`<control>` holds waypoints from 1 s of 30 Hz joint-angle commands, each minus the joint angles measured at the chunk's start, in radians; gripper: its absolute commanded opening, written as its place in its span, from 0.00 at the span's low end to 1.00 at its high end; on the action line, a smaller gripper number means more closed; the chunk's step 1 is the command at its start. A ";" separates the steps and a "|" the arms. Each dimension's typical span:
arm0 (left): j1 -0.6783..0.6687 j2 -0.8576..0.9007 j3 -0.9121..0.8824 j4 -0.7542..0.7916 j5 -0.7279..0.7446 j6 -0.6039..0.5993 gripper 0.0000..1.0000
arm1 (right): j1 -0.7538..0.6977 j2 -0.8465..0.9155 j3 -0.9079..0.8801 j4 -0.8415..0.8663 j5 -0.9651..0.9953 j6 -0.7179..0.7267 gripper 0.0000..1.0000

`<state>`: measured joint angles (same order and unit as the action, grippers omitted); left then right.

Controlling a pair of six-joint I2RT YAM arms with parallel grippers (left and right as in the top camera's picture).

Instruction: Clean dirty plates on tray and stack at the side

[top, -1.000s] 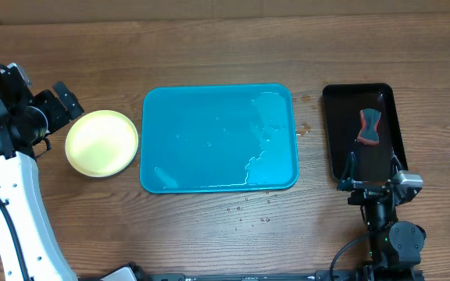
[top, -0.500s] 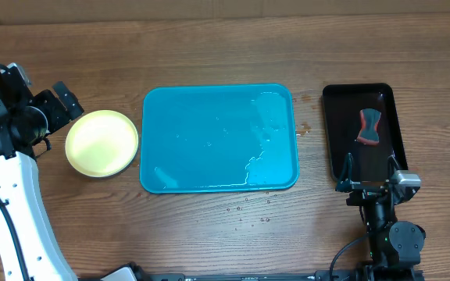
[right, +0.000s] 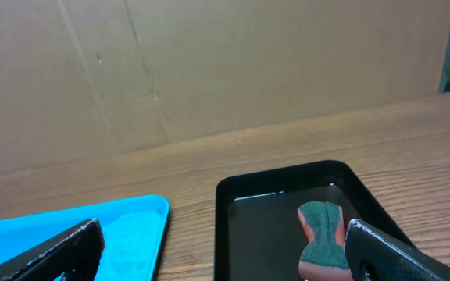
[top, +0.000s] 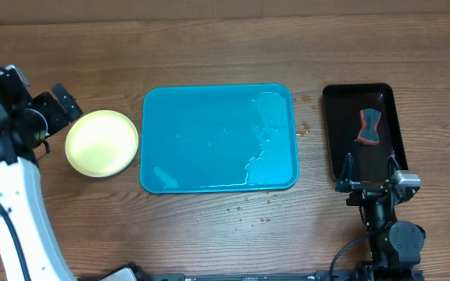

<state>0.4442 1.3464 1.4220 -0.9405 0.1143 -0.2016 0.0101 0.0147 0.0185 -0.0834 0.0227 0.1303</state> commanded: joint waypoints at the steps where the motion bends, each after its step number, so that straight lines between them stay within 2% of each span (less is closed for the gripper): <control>1: -0.071 -0.182 -0.128 0.158 -0.004 0.077 1.00 | 0.008 -0.012 -0.010 0.002 -0.006 0.000 1.00; 8: -0.298 -0.574 -0.615 0.636 0.010 0.363 1.00 | 0.008 -0.012 -0.010 0.002 -0.005 0.000 1.00; 13: -0.320 -0.850 -0.952 0.820 0.010 0.401 0.99 | 0.008 -0.012 -0.010 0.002 -0.006 0.000 1.00; 21: -0.320 -1.176 -1.278 0.848 -0.018 0.408 1.00 | 0.008 -0.012 -0.010 0.002 -0.006 0.000 1.00; 30: -0.322 -1.344 -1.404 0.838 -0.066 0.404 1.00 | 0.008 -0.012 -0.010 0.002 -0.005 0.000 1.00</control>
<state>0.1303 0.0376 0.0299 -0.1085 0.0795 0.1883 0.0139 0.0128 0.0185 -0.0837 0.0223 0.1307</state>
